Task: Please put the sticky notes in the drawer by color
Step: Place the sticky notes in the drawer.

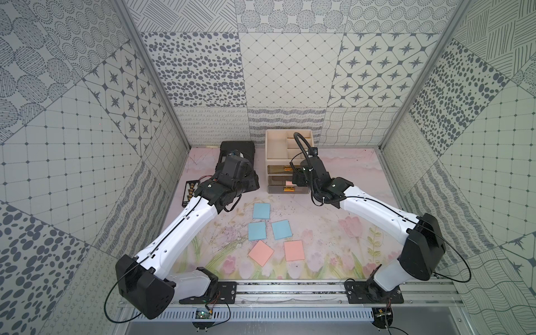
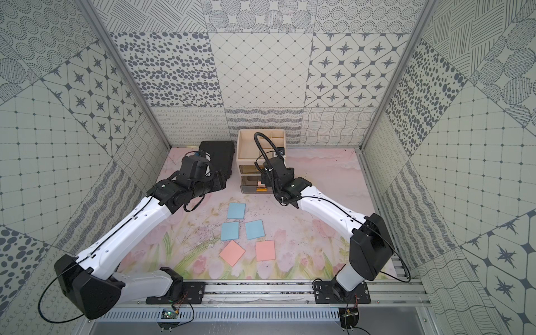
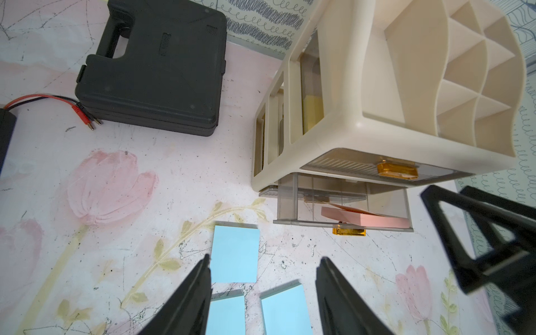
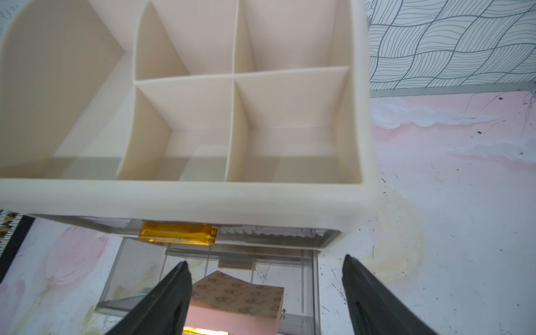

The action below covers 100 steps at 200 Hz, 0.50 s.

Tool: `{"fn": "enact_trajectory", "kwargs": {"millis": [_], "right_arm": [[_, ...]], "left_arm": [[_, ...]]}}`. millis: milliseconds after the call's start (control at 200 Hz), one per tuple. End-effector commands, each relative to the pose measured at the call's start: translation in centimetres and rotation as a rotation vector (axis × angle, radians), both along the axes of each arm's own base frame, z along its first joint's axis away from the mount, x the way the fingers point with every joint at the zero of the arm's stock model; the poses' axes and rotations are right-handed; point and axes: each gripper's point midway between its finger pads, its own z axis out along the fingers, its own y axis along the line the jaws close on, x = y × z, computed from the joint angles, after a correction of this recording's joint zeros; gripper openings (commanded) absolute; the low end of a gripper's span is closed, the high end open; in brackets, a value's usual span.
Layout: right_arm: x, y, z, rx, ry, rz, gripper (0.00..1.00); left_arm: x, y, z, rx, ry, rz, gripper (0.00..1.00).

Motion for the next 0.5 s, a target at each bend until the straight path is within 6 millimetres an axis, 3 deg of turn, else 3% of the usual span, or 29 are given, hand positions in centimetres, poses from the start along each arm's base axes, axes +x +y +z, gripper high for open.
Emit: {"fn": "enact_trajectory", "kwargs": {"millis": [0, 110, 300, 495], "right_arm": [[-2.3, -0.6, 2.7, 0.115, 0.022, -0.004, 0.84], [-5.4, 0.9, 0.0, 0.182, 0.164, 0.05, 0.85], [-12.4, 4.9, -7.8, 0.094, 0.467, 0.16, 0.91], [-17.1, 6.7, -12.0, -0.028, 0.652, 0.291, 0.97]], "left_arm": [[0.0, 0.9, 0.4, 0.006, -0.022, 0.043, 0.61], [-0.3, 1.1, 0.6, 0.004, -0.027, 0.042, 0.61], [-1.1, 1.4, 0.6, 0.003, -0.034, 0.03, 0.62], [-2.2, 2.2, 0.9, 0.008, -0.047, 0.03, 0.62]]}}
